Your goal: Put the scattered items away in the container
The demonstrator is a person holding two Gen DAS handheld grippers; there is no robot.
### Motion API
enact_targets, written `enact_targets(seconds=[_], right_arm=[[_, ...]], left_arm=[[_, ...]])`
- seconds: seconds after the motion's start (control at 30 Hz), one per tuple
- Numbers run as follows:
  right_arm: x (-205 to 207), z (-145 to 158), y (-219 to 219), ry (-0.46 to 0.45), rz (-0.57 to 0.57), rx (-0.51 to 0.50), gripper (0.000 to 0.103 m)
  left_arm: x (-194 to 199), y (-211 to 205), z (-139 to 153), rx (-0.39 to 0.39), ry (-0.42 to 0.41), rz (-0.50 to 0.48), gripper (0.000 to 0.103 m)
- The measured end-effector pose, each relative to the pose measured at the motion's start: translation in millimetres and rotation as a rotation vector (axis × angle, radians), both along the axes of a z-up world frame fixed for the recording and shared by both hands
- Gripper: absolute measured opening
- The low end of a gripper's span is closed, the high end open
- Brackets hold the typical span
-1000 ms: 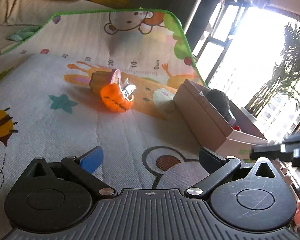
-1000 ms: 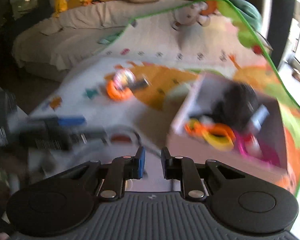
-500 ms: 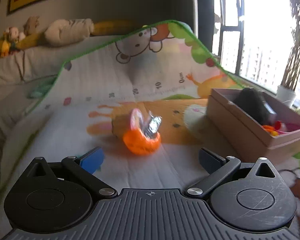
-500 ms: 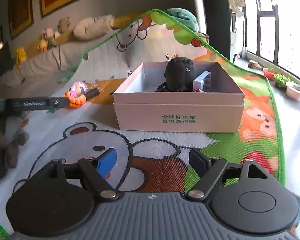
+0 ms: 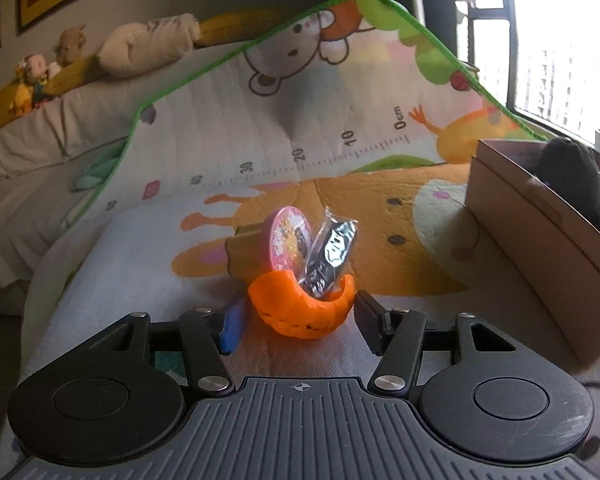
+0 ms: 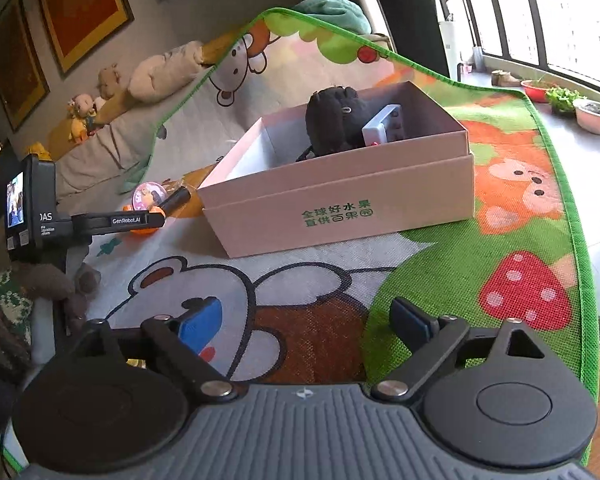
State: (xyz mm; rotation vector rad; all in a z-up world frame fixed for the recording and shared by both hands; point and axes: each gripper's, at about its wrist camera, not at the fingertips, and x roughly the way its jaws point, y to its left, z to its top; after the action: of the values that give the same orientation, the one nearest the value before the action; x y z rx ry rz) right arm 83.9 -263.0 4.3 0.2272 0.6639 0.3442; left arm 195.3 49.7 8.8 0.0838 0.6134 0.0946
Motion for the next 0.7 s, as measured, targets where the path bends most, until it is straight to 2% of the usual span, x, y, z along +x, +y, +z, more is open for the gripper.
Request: enact_targets(seconds=[0.2,0.4,0.5,0.57,0.63,0.7], right_arm=[[0,0,0,0.001,0.001,0.005,0.093],[0,0,2,0.003,0.006,-0.005,0.098],[1,0,2,0.006,0.008,-0.004,0.101],[1,-1,3,0.008,0.012,-0.007,0.102],[1,-1,3,0.009,0.015,-0.011,0.103],[1,-1,4,0.011,0.017,-0.019,0.103]], left_arm=[[-35,-10,14,-0.022,-0.010,-0.075,0.062],[-107,-33,18,-0.073,0.007,-0.232,0.061],[-141,-38,15,-0.091,0.018,-0.274,0.063],[-156,-39,10,-0.080,0.021,-0.267,0.085],[-166,-36,5,-0.057,0.015,-0.235,0.095],[-169,-30,1,-0.047,0.017,-0.187,0.095]])
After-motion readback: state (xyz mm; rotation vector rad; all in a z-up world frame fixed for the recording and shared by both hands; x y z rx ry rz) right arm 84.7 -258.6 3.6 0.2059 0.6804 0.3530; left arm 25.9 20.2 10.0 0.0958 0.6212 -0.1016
